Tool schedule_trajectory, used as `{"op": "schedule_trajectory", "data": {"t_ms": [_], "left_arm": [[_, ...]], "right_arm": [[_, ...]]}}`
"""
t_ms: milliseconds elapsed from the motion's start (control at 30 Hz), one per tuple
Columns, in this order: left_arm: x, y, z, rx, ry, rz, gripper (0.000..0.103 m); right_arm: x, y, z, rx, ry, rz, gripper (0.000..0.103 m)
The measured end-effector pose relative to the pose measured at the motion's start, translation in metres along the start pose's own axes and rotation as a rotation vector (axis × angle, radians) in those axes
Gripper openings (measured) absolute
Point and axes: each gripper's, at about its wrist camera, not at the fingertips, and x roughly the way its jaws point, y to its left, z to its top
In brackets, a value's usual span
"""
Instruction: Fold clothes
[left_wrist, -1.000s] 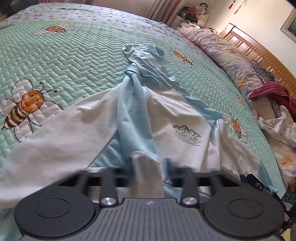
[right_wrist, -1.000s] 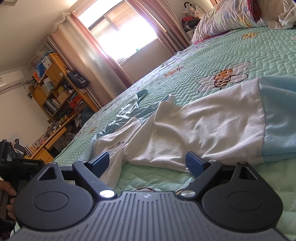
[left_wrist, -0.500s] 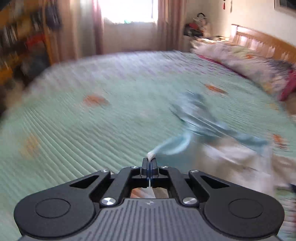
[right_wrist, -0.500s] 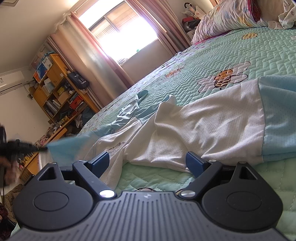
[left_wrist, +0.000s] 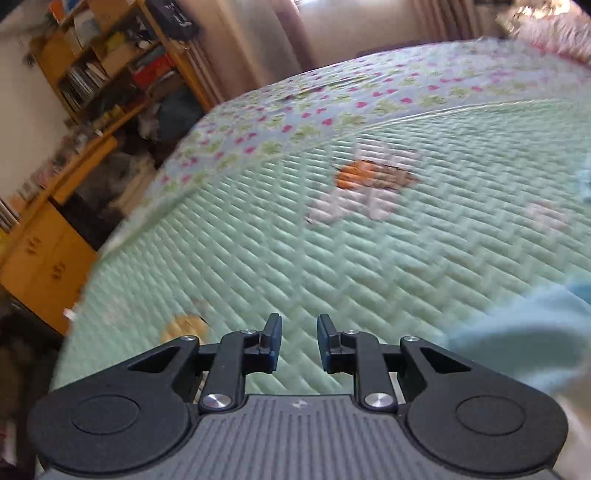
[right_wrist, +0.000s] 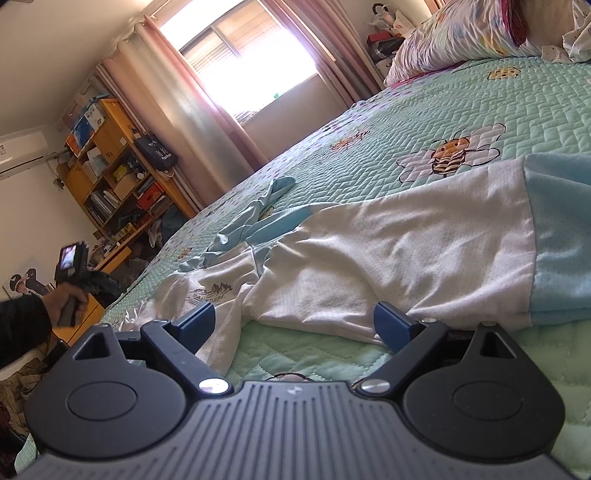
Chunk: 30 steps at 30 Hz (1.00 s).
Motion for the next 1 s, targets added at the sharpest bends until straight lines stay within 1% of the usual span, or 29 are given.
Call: {"op": "schedule_trajectory", "data": {"t_ms": [33, 100, 133, 167, 200, 233, 267, 300, 433, 500, 567, 600, 700, 733, 767, 833, 900, 967, 1000], "left_arm": [[-0.016, 0.001, -0.013, -0.008, -0.015, -0.039, 0.028], [-0.061, 0.006, -0.045, -0.038, -0.050, -0.130, 0.034], [-0.084, 0.008, -0.063, -0.052, -0.065, -0.173, 0.042], [-0.102, 0.005, -0.083, -0.053, -0.072, -0.203, 0.053], [-0.119, 0.000, -0.103, -0.052, -0.078, -0.230, 0.057], [-0.137, -0.004, -0.123, -0.051, -0.083, -0.257, 0.060], [-0.154, -0.009, -0.143, -0.049, -0.088, -0.284, 0.060], [-0.167, -0.019, -0.162, -0.014, -0.094, -0.298, 0.060], [-0.201, -0.074, -0.213, 0.208, -0.146, -0.223, 0.061], [-0.206, -0.102, -0.226, 0.327, -0.160, -0.164, 0.060], [-0.205, -0.126, -0.238, 0.448, -0.187, -0.083, 0.060], [-0.204, -0.133, -0.241, 0.478, -0.188, -0.071, 0.060], [-0.204, -0.146, -0.248, 0.538, -0.184, -0.059, 0.058], [-0.203, -0.148, -0.249, 0.552, -0.185, -0.058, 0.056], [-0.203, -0.148, -0.249, 0.560, -0.184, -0.065, 0.051], [-0.207, -0.148, -0.248, 0.571, -0.182, -0.079, 0.048], [-0.215, -0.146, -0.248, 0.562, -0.190, -0.094, 0.049], [-0.222, -0.144, -0.248, 0.539, -0.187, -0.134, 0.056], [-0.223, -0.144, -0.248, 0.531, -0.183, -0.156, 0.058]], "right_arm": [[0.000, 0.000, 0.000, -0.002, 0.000, -0.001, 0.093], [-0.001, 0.000, 0.000, -0.001, -0.001, 0.000, 0.093], [-0.001, 0.000, -0.001, -0.001, -0.001, 0.000, 0.093], [-0.001, 0.000, -0.001, -0.001, -0.002, 0.001, 0.093], [-0.002, 0.000, -0.001, 0.000, -0.003, 0.001, 0.093], [-0.002, 0.001, -0.001, 0.000, -0.003, 0.001, 0.093], [-0.002, 0.000, -0.001, 0.001, -0.004, 0.003, 0.093], [-0.002, 0.000, -0.001, 0.002, -0.005, 0.004, 0.093], [-0.003, -0.001, -0.001, 0.006, -0.010, 0.008, 0.093], [-0.003, -0.001, -0.001, 0.007, -0.011, 0.009, 0.093], [-0.002, -0.002, 0.000, 0.009, -0.012, 0.011, 0.093], [-0.002, -0.002, 0.000, 0.010, -0.012, 0.012, 0.093], [-0.003, -0.003, 0.000, 0.013, -0.013, 0.013, 0.093], [-0.003, -0.003, 0.000, 0.013, -0.012, 0.013, 0.093], [-0.003, -0.003, 0.000, 0.013, -0.012, 0.013, 0.093], [-0.002, -0.002, 0.000, 0.013, -0.012, 0.012, 0.093], [-0.002, -0.002, 0.000, 0.013, -0.012, 0.012, 0.093], [-0.002, -0.002, 0.000, 0.012, -0.011, 0.011, 0.093], [-0.002, -0.002, 0.000, 0.011, -0.011, 0.010, 0.093]]}}
